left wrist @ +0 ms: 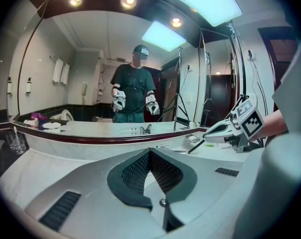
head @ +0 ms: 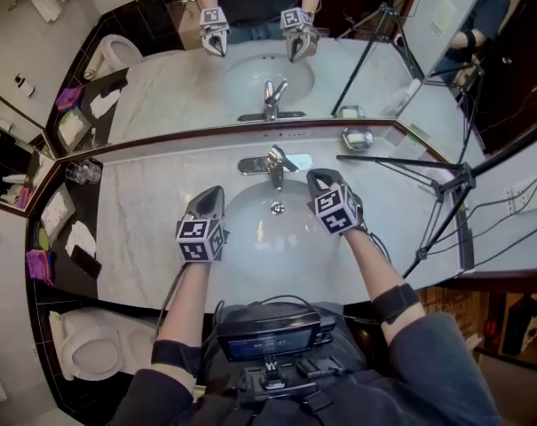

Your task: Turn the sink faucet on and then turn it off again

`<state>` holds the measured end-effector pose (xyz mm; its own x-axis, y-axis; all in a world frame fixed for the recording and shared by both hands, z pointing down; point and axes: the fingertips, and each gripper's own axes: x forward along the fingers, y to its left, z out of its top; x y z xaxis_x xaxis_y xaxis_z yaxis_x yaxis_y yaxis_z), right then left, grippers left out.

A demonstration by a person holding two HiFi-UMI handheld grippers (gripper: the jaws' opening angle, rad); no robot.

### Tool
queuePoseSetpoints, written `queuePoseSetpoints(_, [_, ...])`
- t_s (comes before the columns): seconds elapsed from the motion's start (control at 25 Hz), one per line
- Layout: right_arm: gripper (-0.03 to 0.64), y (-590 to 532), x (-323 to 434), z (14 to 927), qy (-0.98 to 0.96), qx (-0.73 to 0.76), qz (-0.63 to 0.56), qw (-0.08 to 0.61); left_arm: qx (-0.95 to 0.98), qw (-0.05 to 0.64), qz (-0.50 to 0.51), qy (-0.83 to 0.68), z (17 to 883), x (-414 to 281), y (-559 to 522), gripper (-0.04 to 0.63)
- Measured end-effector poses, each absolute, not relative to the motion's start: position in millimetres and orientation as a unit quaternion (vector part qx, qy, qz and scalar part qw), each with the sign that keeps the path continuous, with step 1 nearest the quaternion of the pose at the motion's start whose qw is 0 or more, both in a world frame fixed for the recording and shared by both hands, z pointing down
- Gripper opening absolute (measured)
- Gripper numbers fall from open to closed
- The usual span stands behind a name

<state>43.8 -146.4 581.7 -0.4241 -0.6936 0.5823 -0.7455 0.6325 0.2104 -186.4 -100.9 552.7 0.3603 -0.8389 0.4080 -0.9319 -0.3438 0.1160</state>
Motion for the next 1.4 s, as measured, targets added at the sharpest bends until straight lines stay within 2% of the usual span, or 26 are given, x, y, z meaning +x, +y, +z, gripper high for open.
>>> queuePoseSetpoints(0.24, [0.017,-139,66,572,-0.842,0.465,0.141,0.236,0.806,0.166,0.13,-0.553,546,-191,-96,0.002])
queuePoseSetpoints(0.36, [0.017,-133,75,574,-0.84,0.469,0.162,0.217,0.806,0.166,0.127,-0.554,545,-190,-95,0.0])
queuePoseSetpoints(0.96, [0.017,-118,88,587,-0.833,0.474,0.204,0.199,0.808,0.17,0.117,-0.551,542,-192,-93,0.0])
queuePoseSetpoints(1.4, [0.017,-115,89,597,-0.83,0.473,0.217,0.201,0.818,0.136,0.142,-0.54,549,-181,-98,0.005])
